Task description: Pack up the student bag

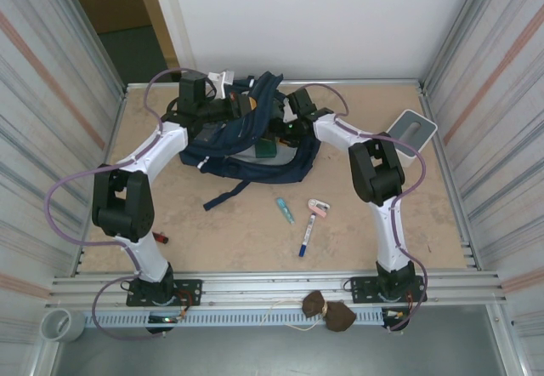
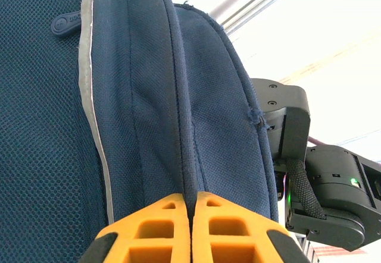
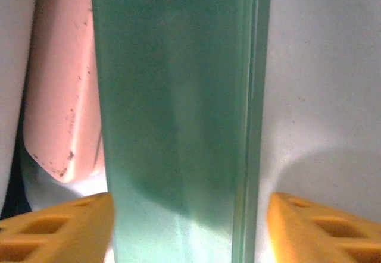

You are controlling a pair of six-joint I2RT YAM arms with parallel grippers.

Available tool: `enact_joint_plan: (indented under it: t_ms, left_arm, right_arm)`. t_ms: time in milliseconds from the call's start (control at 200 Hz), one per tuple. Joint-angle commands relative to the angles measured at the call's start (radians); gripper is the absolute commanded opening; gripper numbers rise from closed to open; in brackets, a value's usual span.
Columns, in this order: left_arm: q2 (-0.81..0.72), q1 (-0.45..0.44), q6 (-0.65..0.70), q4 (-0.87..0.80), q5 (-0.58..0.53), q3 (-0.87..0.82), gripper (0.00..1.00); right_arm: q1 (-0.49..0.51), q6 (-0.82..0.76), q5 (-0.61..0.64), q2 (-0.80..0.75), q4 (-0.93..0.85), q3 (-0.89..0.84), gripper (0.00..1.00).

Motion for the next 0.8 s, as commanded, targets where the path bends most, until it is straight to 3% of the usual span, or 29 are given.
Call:
enact_joint_plan:
  t_ms: [0,155,316,436,516,792]
  left_arm:
    - [-0.040,-0.004,0.010,0.051,0.029,0.017,0.00]
    - [-0.043,-0.004,0.014,0.045,0.024,0.008,0.00]
    - [-0.036,-0.011,-0.007,0.064,0.025,-0.007,0.00]
    - [-0.034,-0.014,-0.013,0.058,0.013,-0.010,0.00]
    - [-0.035,-0.014,-0.012,0.042,-0.011,-0.009,0.00]
    - [-0.005,-0.049,0.002,0.036,-0.111,-0.041,0.01]
  right_arm:
    - [0.006,0.021,-0.025,0.033,0.030,0.056,0.48]
    - [0.028,0.022,-0.037,0.078,0.023,0.120,0.39]
    - [0.040,0.044,-0.096,0.119,0.039,0.230,0.39]
    - [0.031,0.050,-0.130,0.096,0.049,0.221,0.42]
    - [0.018,0.031,-0.114,0.022,0.049,0.140,0.47]
    - [-0.101,0.009,-0.053,-0.401,0.170,-0.383,0.65]
